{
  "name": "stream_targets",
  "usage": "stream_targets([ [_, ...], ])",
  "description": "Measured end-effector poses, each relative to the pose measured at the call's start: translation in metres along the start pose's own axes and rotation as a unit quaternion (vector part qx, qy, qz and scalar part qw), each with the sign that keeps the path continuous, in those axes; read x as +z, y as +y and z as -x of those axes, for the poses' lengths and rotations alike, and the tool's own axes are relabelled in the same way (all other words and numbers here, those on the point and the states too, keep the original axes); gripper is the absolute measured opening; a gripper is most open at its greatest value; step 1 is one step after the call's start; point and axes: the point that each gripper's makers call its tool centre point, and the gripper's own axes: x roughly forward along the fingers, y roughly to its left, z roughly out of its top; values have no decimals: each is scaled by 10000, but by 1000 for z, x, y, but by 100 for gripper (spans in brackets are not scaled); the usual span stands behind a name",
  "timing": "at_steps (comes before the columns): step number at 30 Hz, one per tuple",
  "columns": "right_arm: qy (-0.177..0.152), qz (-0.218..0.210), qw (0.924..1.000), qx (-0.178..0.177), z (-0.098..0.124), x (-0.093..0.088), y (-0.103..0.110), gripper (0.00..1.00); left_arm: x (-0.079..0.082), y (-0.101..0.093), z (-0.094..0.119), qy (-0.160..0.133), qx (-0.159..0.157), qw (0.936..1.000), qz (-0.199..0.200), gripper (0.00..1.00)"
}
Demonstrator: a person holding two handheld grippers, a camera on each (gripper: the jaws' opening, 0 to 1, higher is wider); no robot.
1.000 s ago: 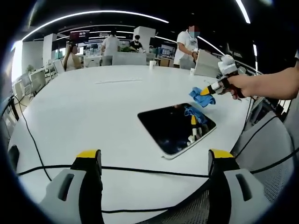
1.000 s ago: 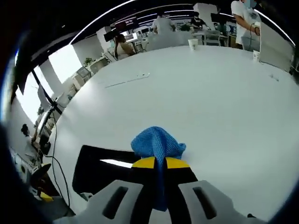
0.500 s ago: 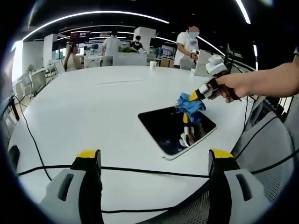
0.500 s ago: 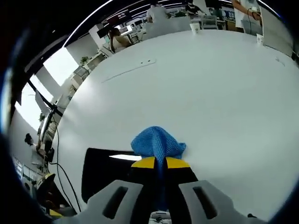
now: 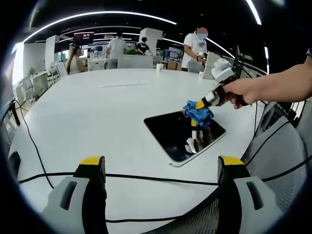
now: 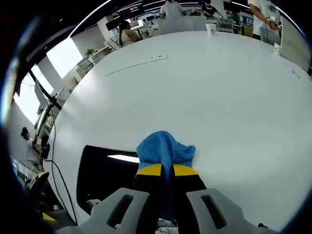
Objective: Wipe the mirror surface with the cleaning cloth until all visible marks leave the cleaned area.
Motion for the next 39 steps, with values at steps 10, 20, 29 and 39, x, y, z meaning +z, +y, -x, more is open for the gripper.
stream_targets([
  [10, 111, -25, 9999, 103, -5, -2, 30, 1, -1, -1, 0, 10, -28, 10000, -10, 95],
  [20, 200, 191, 9993, 247, -15, -3, 69, 0, -1, -3, 0, 37, -73, 10000, -28, 95],
  [29, 280, 420, 9980, 374, -25, -2, 100, 0, -2, -3, -1, 46, -107, 9999, -39, 95],
  [39, 333, 654, 9962, 468, -33, -2, 133, 0, -3, -7, -2, 88, -172, 9998, -62, 95],
])
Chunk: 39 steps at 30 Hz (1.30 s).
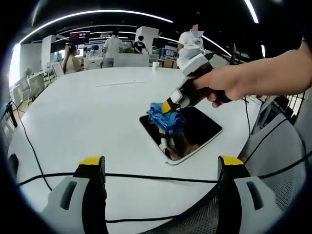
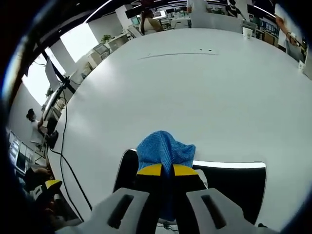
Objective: Wipe the mirror surface with the cleaning cloth until all visible marks leave the cleaned area.
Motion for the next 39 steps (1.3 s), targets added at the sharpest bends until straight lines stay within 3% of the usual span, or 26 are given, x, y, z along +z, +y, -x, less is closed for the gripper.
stream_targets([
  [16, 79, 493, 9987, 140, -17, 8, 36, 1, -3, 2, -3, 24, -24, 10000, 24, 94],
  [39, 223, 374, 9989, 185, -17, 3, 37, 0, -4, 5, -4, -5, 29, 10000, 30, 94],
])
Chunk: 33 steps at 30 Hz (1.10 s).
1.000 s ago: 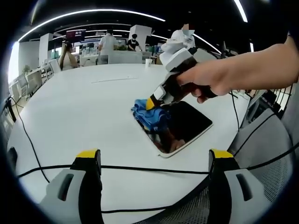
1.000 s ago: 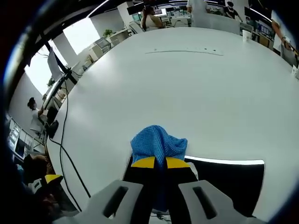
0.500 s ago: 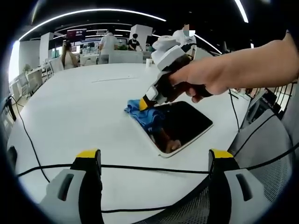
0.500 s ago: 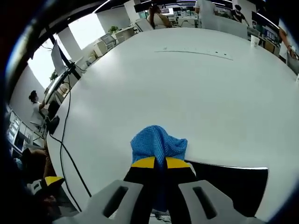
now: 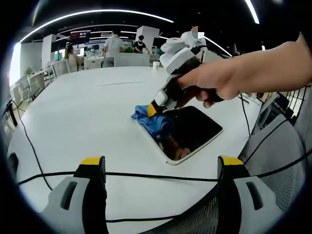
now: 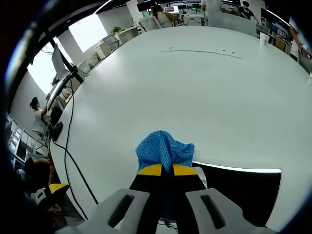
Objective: Wipe the mirror surface with the cleaning cloth until all visible marks leave the cleaned area.
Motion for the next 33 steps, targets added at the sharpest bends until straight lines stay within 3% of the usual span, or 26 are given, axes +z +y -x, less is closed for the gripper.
stream_targets([
  [33, 222, 97, 9995, 204, 19, -37, 18, 0, 5, -3, 6, -29, 71, 9999, -73, 94],
])
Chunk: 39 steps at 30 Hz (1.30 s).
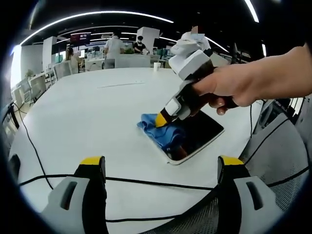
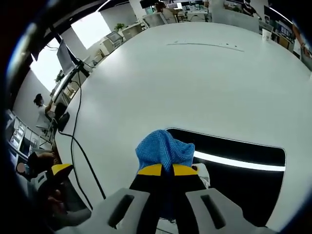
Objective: Wipe the mirror surface with the cleaning cloth until all visible marks leave the cleaned area.
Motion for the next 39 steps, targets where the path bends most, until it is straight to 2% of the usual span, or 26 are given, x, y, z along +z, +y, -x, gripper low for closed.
stream_targets([
  [14, 24, 62, 10000, 14, 0, -2, 2, 0, -1, -2, 0, 43, -40, 10000, -40, 94],
  [29, -60, 535, 9985, -18, 2, -2, 3, 1, -3, -1, 0, 89, -40, 9999, -32, 94],
  [33, -115, 414, 9991, 14, 1, -1, 2, 1, -3, -1, 0, 84, -38, 10000, -26, 94],
  [39, -102, 508, 9987, -4, 0, -1, 0, 0, -3, -1, -1, 79, -24, 10000, -10, 94],
])
